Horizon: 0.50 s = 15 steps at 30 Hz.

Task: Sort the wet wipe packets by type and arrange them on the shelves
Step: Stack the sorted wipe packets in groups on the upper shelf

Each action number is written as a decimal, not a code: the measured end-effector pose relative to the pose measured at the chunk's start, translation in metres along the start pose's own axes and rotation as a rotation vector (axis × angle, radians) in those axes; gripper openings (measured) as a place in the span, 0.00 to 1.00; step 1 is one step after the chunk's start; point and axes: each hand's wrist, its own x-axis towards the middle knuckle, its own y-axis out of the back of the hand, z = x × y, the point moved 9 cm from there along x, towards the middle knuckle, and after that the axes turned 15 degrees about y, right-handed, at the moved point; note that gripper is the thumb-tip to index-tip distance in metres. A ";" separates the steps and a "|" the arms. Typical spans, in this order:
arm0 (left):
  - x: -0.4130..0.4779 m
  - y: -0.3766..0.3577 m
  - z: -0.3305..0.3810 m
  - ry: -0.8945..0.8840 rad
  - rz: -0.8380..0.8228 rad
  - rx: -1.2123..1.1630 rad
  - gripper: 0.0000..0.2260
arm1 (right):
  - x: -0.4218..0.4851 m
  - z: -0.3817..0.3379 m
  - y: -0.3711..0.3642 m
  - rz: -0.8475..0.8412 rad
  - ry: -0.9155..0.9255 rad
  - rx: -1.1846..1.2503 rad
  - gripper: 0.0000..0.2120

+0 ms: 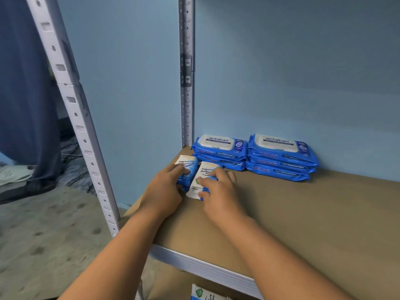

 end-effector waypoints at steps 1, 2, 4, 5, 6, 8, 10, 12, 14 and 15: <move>0.004 -0.002 0.000 -0.009 -0.003 0.001 0.27 | 0.005 0.002 -0.003 0.028 -0.002 -0.003 0.12; 0.007 -0.003 -0.001 -0.013 -0.009 0.006 0.27 | 0.008 0.005 -0.005 0.053 -0.009 0.000 0.12; 0.014 -0.007 -0.003 -0.013 -0.018 0.024 0.27 | 0.012 0.011 -0.009 0.085 -0.033 0.021 0.14; 0.017 -0.007 -0.004 -0.010 -0.018 0.028 0.26 | 0.013 0.013 -0.010 0.093 -0.040 0.031 0.15; 0.019 -0.008 -0.004 -0.007 -0.014 0.028 0.26 | 0.013 0.014 -0.011 0.092 -0.047 0.041 0.17; 0.020 -0.007 -0.004 -0.026 0.005 0.025 0.25 | 0.011 0.015 -0.009 0.079 -0.058 0.041 0.22; 0.022 -0.008 -0.003 -0.057 0.026 0.034 0.25 | 0.010 0.013 -0.007 0.056 -0.060 -0.010 0.26; 0.024 -0.007 -0.006 -0.046 0.055 0.034 0.23 | 0.009 0.012 -0.007 0.036 -0.064 -0.061 0.29; 0.024 -0.004 -0.009 -0.032 0.087 0.015 0.21 | 0.010 0.014 -0.006 0.039 -0.083 -0.086 0.28; 0.024 -0.003 -0.010 -0.028 0.097 0.003 0.21 | 0.010 0.015 -0.005 0.042 -0.095 -0.094 0.27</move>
